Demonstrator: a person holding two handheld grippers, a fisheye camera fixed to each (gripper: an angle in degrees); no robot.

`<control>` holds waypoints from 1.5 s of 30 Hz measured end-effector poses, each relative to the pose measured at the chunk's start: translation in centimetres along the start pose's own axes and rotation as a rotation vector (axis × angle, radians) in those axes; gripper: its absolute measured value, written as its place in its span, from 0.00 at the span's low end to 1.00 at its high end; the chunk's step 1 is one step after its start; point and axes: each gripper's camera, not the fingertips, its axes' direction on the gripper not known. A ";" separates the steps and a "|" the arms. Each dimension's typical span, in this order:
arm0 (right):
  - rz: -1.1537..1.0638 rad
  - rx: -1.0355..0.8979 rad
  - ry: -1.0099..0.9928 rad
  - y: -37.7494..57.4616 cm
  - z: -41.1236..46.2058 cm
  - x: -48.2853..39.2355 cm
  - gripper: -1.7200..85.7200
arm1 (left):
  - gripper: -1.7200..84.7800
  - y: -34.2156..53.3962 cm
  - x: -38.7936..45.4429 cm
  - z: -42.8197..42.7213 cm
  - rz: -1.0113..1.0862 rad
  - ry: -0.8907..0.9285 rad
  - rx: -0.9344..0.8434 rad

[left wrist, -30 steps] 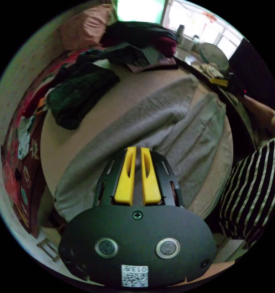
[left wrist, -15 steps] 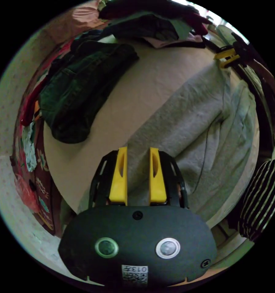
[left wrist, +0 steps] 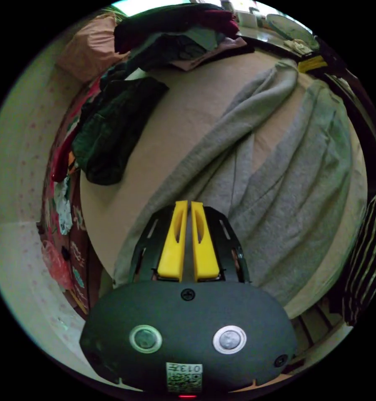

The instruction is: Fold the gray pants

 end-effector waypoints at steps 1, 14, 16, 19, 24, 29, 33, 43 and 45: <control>0.033 0.022 -0.003 1.0 0.0 0.2 0.06 | 0.06 0.5 -0.2 -0.4 -0.013 0.009 0.023; -0.133 0.086 -0.250 -4.2 3.5 6.3 0.12 | 0.11 1.6 -7.1 3.4 -0.133 0.125 -0.023; -0.216 0.014 -0.233 -4.9 4.9 5.6 0.09 | 0.08 1.0 -6.5 4.3 -0.089 0.091 -0.061; -0.195 0.001 -0.239 -4.7 4.4 7.0 0.06 | 0.04 0.4 -5.8 4.6 -0.061 0.031 -0.078; 0.067 0.234 -0.150 -1.5 0.5 13.0 0.04 | 0.05 1.7 -7.8 3.3 -0.219 -0.032 0.042; 0.394 0.317 -0.055 0.4 0.9 18.3 0.04 | 0.11 2.9 -10.2 4.4 -0.435 0.073 0.058; 0.486 0.316 -0.034 5.1 0.5 20.3 0.06 | 0.14 5.5 -9.3 2.3 -0.482 0.112 0.182; 0.609 0.134 -0.274 11.2 9.5 21.8 0.12 | 0.16 1.8 5.0 4.0 -0.135 0.269 0.174; 0.618 0.118 -0.310 11.2 10.7 22.1 0.12 | 0.14 1.0 6.2 5.3 -0.141 0.264 0.154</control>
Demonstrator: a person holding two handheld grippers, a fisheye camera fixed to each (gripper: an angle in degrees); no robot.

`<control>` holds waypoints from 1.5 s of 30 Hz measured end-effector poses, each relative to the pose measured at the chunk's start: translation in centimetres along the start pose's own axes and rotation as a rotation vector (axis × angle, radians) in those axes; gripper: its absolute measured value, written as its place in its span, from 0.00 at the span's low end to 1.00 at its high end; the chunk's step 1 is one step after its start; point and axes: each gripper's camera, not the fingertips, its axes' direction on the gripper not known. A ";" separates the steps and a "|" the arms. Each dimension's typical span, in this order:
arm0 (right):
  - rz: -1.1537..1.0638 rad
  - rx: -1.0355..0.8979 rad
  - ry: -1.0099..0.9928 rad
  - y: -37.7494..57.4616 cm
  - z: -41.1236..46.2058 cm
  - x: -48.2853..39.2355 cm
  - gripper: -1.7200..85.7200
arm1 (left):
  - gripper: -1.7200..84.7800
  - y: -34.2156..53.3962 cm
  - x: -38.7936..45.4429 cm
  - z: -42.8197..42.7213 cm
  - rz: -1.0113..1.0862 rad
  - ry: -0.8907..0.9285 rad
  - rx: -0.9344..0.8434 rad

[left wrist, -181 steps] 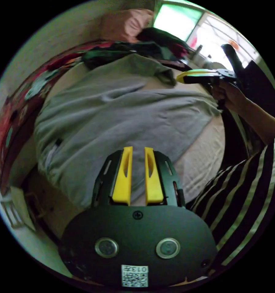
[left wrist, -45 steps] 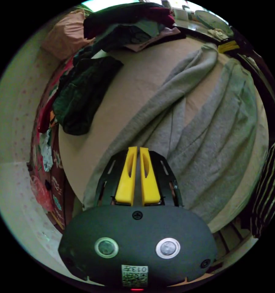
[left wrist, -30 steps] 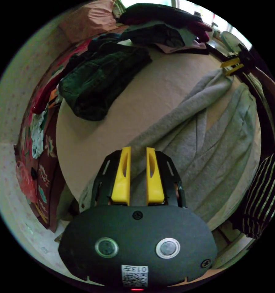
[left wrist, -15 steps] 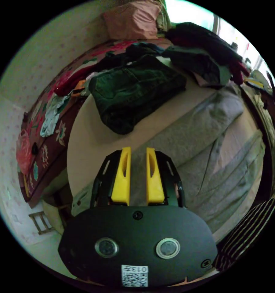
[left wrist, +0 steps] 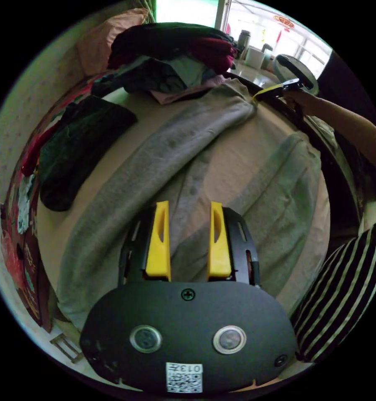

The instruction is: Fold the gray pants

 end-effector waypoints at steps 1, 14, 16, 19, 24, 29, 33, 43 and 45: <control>0.000 -0.017 -0.018 0.0 0.5 0.1 0.11 | 0.13 -0.1 0.1 0.5 0.001 -0.008 -0.021; -0.124 0.037 0.176 3.5 -8.6 -0.6 0.05 | 0.02 4.8 0.4 -3.5 0.068 0.142 0.046; -0.139 0.038 0.185 4.8 -9.7 -0.6 0.05 | 0.02 6.2 0.9 -3.8 0.081 0.137 0.053; -0.166 -0.024 0.198 6.4 -7.6 -1.2 0.05 | 0.03 8.1 1.7 -0.5 0.057 0.166 -0.033; -0.089 -0.102 0.164 8.1 -5.7 -1.3 0.04 | 0.07 12.8 4.0 -1.6 0.027 0.147 0.001; -0.071 0.052 0.216 12.1 -11.9 -3.6 0.04 | 0.08 20.2 5.4 -4.7 -0.072 0.042 0.053; -0.188 0.066 0.120 16.3 -13.5 -9.7 0.04 | 0.06 26.8 9.2 -4.4 -0.133 -0.146 -0.031; -0.274 -0.074 0.185 24.9 -9.7 -17.1 0.02 | 0.03 38.1 15.1 -1.8 -0.231 -0.244 -0.160; -0.295 -0.098 0.174 24.7 -10.0 -17.1 0.03 | 0.03 40.3 14.2 -2.2 -0.316 -0.226 -0.187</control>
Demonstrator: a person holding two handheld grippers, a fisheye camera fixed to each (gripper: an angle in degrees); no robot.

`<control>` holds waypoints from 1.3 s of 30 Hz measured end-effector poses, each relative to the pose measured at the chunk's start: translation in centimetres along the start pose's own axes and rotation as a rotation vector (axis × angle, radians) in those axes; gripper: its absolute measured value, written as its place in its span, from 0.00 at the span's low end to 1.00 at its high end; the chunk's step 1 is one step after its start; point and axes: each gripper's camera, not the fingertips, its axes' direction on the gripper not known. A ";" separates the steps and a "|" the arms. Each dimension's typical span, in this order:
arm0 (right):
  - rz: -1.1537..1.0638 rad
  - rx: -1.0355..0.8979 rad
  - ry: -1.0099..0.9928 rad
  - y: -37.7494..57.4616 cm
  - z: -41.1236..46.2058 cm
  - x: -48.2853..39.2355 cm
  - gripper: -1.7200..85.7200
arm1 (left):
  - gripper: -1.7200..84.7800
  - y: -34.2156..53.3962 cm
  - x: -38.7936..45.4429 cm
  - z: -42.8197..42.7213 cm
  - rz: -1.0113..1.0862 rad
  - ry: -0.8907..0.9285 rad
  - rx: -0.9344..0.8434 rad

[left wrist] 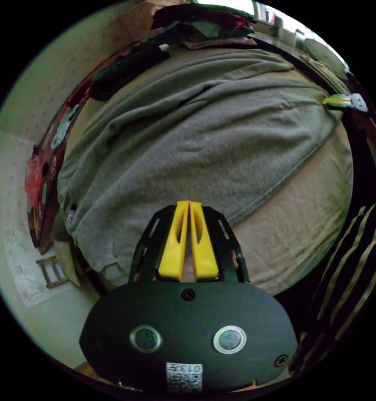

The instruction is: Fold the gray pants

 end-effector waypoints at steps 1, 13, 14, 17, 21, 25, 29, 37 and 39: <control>0.008 -0.035 0.002 -0.4 -0.6 0.2 0.03 | 0.03 0.7 -0.5 -0.2 -0.027 0.001 0.008; -0.274 0.165 -0.097 2.4 -7.0 -10.3 0.10 | 0.17 24.4 -18.3 3.9 -0.895 0.169 0.022; -0.275 0.151 -0.068 2.1 -6.8 -11.1 0.10 | 0.17 25.7 -19.8 4.7 -0.932 0.194 0.040; -0.299 0.092 -0.027 1.1 -6.1 -12.9 0.10 | 0.18 26.7 -22.7 7.4 -0.930 0.291 0.029; -0.306 0.016 -0.012 -0.3 -5.2 -14.5 0.06 | 0.13 26.0 -24.7 9.7 -0.810 0.330 0.028; -0.207 -0.036 -0.034 -1.6 -5.5 -14.4 0.03 | 0.08 25.7 -26.4 10.5 -0.739 0.344 0.002; -0.121 -0.100 0.036 -1.9 -5.2 -13.7 0.02 | 0.04 25.2 -28.4 10.1 -0.605 0.367 0.000; 0.147 0.014 0.113 -1.2 -8.0 -11.4 0.02 | 0.03 22.1 -29.4 7.6 -0.401 0.258 -0.024; 0.109 0.069 0.166 -1.7 -8.4 -12.4 0.02 | 0.03 21.3 -29.3 6.7 -0.355 0.217 -0.035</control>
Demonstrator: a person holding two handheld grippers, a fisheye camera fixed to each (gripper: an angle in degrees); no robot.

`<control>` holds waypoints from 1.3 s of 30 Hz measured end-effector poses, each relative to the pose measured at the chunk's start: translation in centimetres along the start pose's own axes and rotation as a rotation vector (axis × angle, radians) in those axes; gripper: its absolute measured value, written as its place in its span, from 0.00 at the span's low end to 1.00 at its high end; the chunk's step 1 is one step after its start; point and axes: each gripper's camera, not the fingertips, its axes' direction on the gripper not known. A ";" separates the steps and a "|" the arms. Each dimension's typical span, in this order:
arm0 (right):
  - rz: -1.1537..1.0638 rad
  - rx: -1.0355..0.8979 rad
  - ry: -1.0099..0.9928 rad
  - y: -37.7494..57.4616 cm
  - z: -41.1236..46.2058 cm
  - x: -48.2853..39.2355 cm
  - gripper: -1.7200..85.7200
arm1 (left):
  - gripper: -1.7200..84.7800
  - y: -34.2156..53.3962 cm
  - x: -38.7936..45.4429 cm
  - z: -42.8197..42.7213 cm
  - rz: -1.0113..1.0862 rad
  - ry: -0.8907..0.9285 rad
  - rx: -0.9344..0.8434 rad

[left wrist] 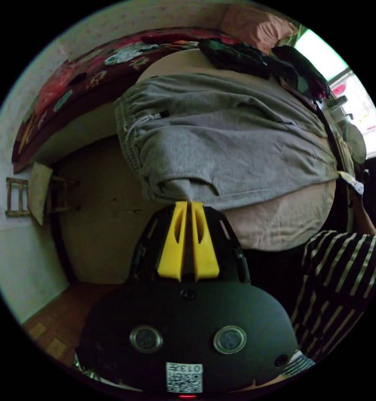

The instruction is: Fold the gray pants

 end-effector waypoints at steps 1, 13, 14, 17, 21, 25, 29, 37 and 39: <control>-0.005 0.002 0.005 -0.5 0.2 -0.4 0.02 | 0.03 -0.1 0.0 0.0 0.002 -0.003 -0.004; 0.016 0.020 -0.113 -5.1 -0.4 0.2 0.03 | 0.10 -3.5 -3.0 2.2 -0.073 0.062 -0.026; -0.009 0.043 -0.140 -6.6 -0.7 0.1 0.04 | 0.10 -4.5 -3.7 1.2 -0.088 0.025 0.020; -0.089 0.091 -0.177 -11.9 -1.4 -1.1 0.05 | 0.11 -10.0 -5.0 -0.9 -0.081 -0.050 0.082; -0.214 0.135 -0.224 -20.4 -1.6 -4.3 0.06 | 0.12 -21.7 -4.1 -2.2 0.085 -0.173 0.104; -0.373 0.158 -0.226 -29.9 -0.9 -8.4 0.08 | 0.16 -32.0 -1.5 -1.8 0.290 -0.295 0.072; -0.466 0.128 -0.289 -38.0 0.3 -11.1 0.10 | 0.18 -41.5 2.5 -0.2 0.494 -0.326 0.010; -0.654 -0.027 -0.327 -46.0 4.2 -15.6 0.11 | 0.21 -51.8 6.3 3.4 0.704 -0.324 -0.148; -0.683 -0.040 -0.327 -46.8 4.6 -16.2 0.11 | 0.21 -53.5 6.4 3.8 0.715 -0.288 -0.175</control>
